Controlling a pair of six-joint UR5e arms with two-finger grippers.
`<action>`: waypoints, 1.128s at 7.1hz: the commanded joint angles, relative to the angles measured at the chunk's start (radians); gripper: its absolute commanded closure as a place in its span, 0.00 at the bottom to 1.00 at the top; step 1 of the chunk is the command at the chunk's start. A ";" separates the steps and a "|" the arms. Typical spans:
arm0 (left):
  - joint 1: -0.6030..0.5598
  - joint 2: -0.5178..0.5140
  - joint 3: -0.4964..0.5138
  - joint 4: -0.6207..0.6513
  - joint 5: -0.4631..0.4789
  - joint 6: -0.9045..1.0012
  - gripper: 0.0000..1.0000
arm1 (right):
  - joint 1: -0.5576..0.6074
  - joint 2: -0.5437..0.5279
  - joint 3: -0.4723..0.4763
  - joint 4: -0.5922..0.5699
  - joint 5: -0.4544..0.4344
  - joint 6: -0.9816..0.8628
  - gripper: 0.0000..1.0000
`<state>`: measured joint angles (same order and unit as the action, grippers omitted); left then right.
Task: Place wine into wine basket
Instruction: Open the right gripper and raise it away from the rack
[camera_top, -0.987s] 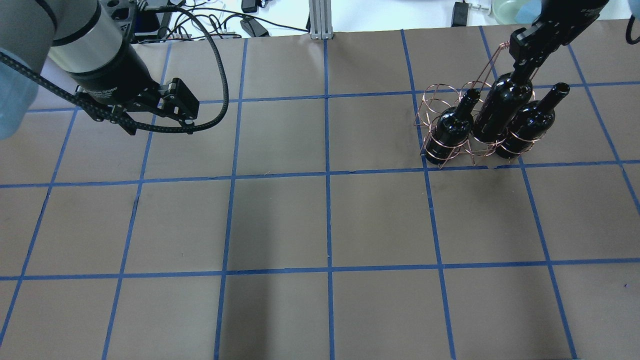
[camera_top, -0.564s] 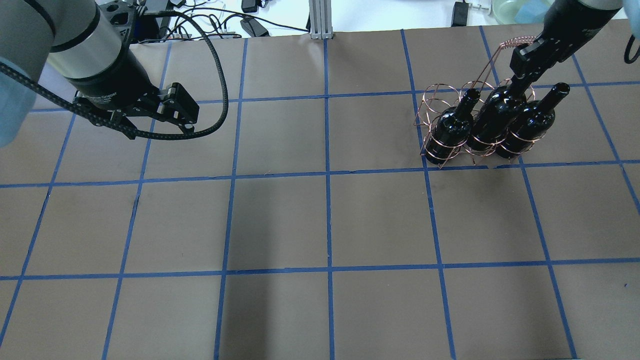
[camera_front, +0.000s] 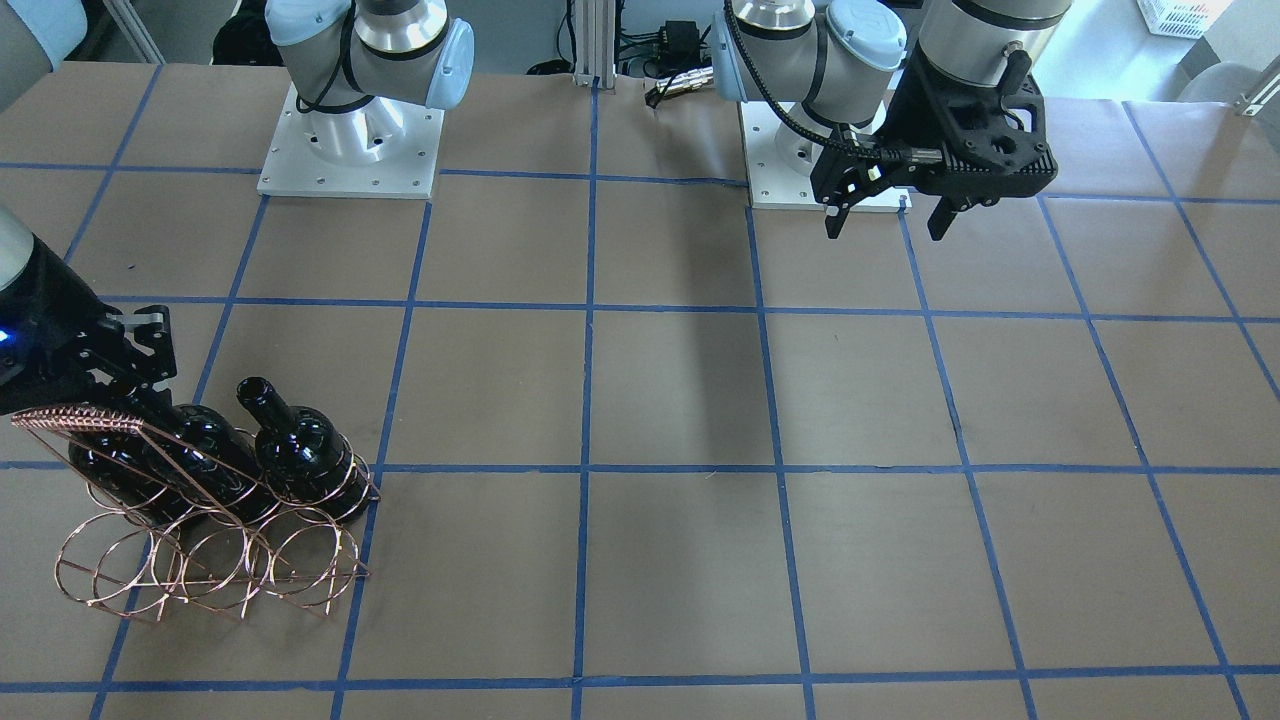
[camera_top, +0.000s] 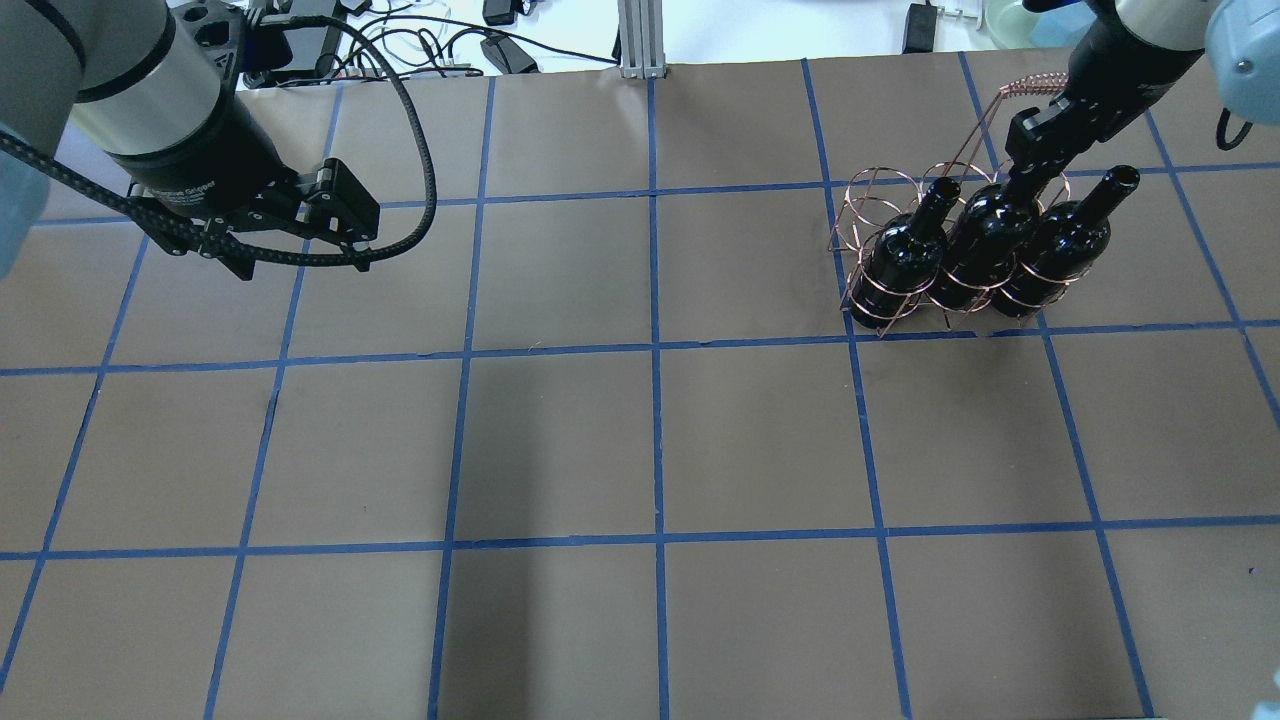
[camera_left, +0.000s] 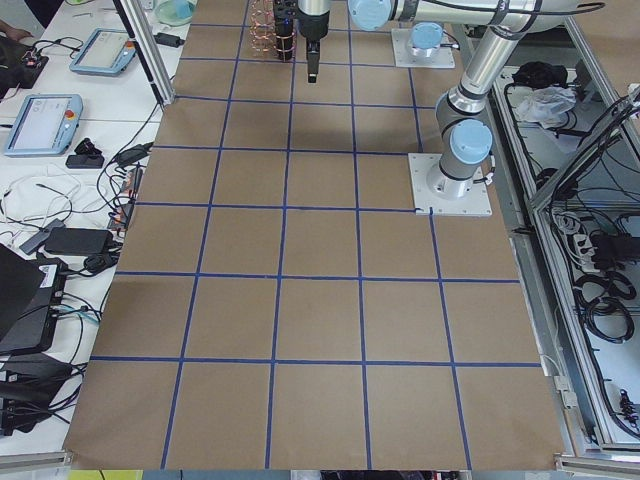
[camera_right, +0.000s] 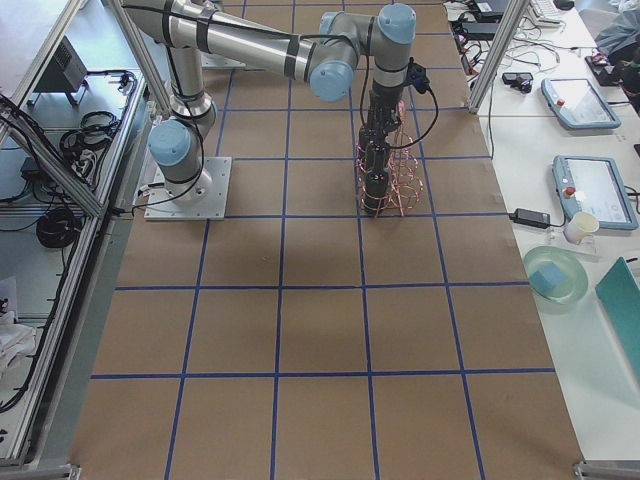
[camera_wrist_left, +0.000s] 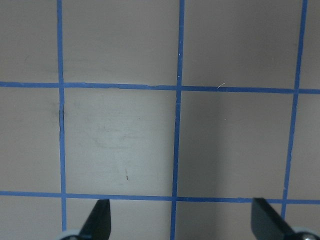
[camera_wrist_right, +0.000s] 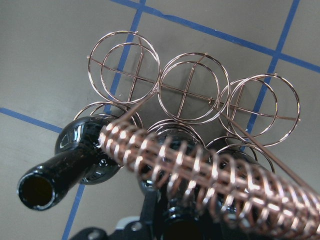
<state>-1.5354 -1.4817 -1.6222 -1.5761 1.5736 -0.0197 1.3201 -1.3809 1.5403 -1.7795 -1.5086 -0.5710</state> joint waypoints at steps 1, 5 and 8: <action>0.000 -0.003 -0.002 0.004 -0.012 -0.013 0.00 | 0.001 0.002 0.000 -0.001 0.007 0.075 0.01; 0.000 -0.006 -0.007 -0.005 0.006 -0.013 0.00 | 0.010 -0.192 -0.026 0.107 -0.010 0.100 0.00; 0.000 -0.006 -0.007 -0.004 0.005 -0.013 0.00 | 0.051 -0.280 -0.133 0.429 -0.016 0.353 0.00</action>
<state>-1.5355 -1.4886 -1.6287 -1.5801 1.5749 -0.0322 1.3442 -1.6428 1.4417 -1.4559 -1.5237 -0.3061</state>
